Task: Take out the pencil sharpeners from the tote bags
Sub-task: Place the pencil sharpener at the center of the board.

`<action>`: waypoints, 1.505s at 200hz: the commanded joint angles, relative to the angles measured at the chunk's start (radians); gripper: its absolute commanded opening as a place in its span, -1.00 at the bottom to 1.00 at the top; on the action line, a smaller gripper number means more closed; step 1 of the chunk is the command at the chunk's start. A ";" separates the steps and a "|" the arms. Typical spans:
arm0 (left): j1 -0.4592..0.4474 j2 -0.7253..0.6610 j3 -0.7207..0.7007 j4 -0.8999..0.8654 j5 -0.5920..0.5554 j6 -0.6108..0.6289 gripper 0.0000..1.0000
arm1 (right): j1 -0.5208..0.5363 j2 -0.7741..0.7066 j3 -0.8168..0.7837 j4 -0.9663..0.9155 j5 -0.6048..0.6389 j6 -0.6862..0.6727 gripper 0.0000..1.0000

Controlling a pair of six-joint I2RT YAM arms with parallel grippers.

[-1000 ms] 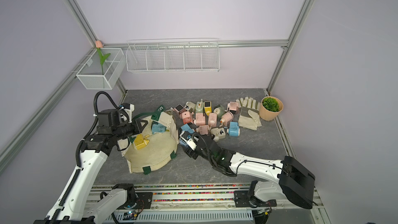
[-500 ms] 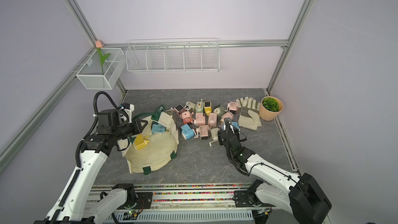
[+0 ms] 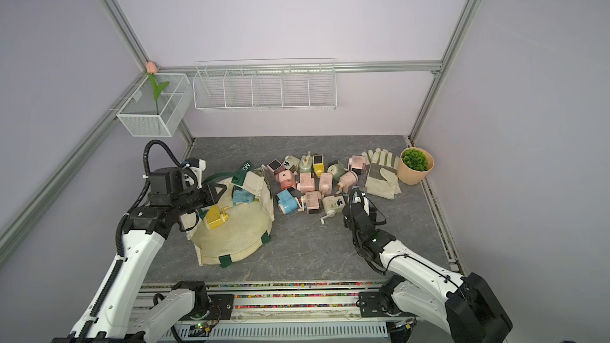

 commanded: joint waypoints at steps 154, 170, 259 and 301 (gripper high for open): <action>-0.002 -0.024 0.026 0.005 -0.020 -0.002 -1.00 | -0.035 0.199 -0.026 0.182 -0.016 0.040 0.19; -0.002 -0.022 0.027 0.005 -0.022 -0.001 -1.00 | -0.036 0.205 -0.029 0.184 -0.010 0.059 0.21; -0.002 -0.025 0.026 0.005 -0.022 -0.001 -1.00 | -0.036 0.323 0.008 0.204 -0.023 0.082 0.28; -0.002 -0.025 0.025 0.005 -0.018 -0.002 -1.00 | -0.036 0.376 0.035 0.195 -0.023 0.084 0.44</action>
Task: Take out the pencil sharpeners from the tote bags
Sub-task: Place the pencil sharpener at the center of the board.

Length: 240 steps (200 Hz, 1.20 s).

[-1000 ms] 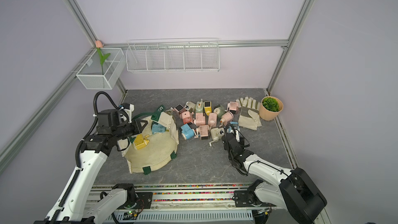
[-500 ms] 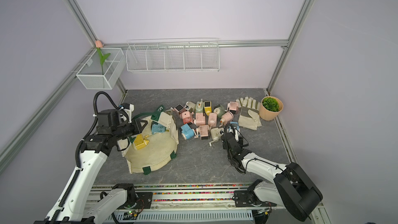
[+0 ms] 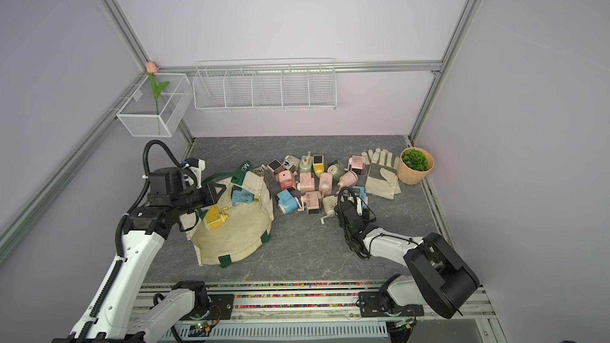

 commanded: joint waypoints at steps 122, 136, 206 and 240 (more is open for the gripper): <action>-0.001 -0.028 0.021 0.013 0.007 -0.001 -1.00 | 0.013 -0.310 0.014 -0.193 0.045 -0.025 0.87; -0.003 -0.031 0.022 0.014 0.005 -0.001 -1.00 | 0.032 -0.387 0.017 -0.221 0.056 -0.040 0.87; -0.001 -0.030 0.019 0.022 0.013 0.004 -1.00 | 0.185 -0.557 0.092 -0.274 0.071 -0.115 0.93; -0.001 -0.025 0.018 0.019 0.007 0.005 -1.00 | 0.256 -0.528 0.099 -0.185 0.043 -0.137 0.97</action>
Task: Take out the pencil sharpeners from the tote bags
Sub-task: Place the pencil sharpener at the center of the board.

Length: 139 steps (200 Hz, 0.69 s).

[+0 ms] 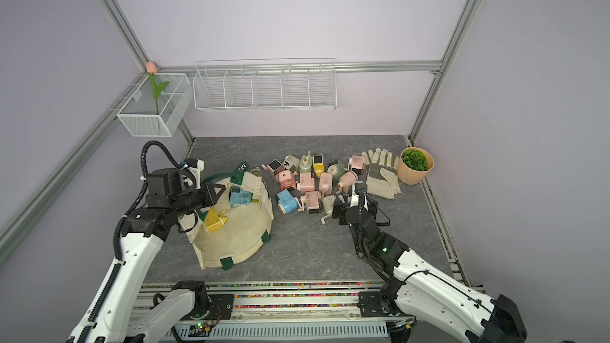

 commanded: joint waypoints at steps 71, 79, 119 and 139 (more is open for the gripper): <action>-0.001 -0.013 0.018 0.027 -0.007 0.007 -1.00 | 0.204 0.256 0.119 0.206 -0.082 -0.184 0.99; -0.002 -0.009 0.021 0.025 -0.005 0.007 -1.00 | 0.214 0.267 0.122 0.225 -0.115 -0.200 0.97; -0.002 -0.007 0.022 0.024 -0.002 0.006 -1.00 | 0.270 0.340 0.160 0.264 -0.218 -0.284 0.92; -0.002 -0.006 0.024 0.026 0.003 0.004 -1.00 | 0.293 0.373 0.177 0.275 -0.266 -0.301 0.90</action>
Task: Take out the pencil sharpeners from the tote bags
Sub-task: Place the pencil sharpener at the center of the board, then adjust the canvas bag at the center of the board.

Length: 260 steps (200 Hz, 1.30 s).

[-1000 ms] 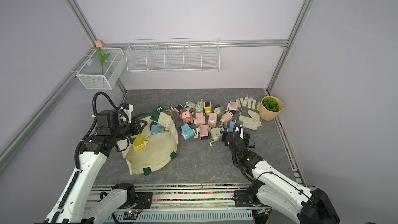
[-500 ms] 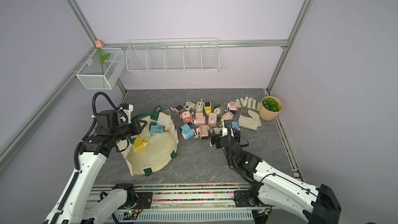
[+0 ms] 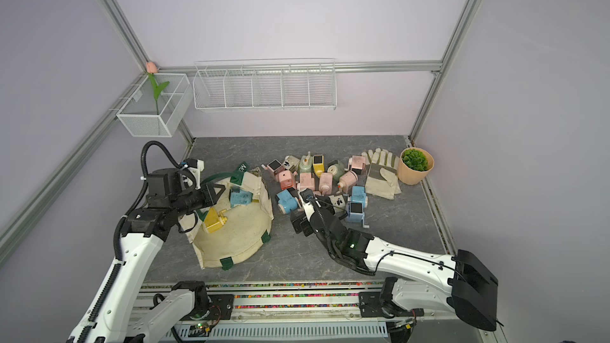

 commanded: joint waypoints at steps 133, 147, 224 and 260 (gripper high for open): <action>0.000 -0.018 0.021 0.027 0.013 0.002 -1.00 | 0.129 0.450 0.269 0.155 -0.367 -0.151 0.80; 0.000 -0.018 0.022 0.027 0.019 0.001 -1.00 | 0.134 0.521 0.331 0.151 -0.391 -0.131 0.84; 0.000 -0.023 0.022 0.029 0.019 0.001 -1.00 | 0.167 0.918 0.675 0.217 -0.401 -0.082 0.90; 0.000 -0.024 0.021 0.027 0.016 0.002 -1.00 | 0.172 0.993 0.712 0.274 -0.359 -0.085 0.90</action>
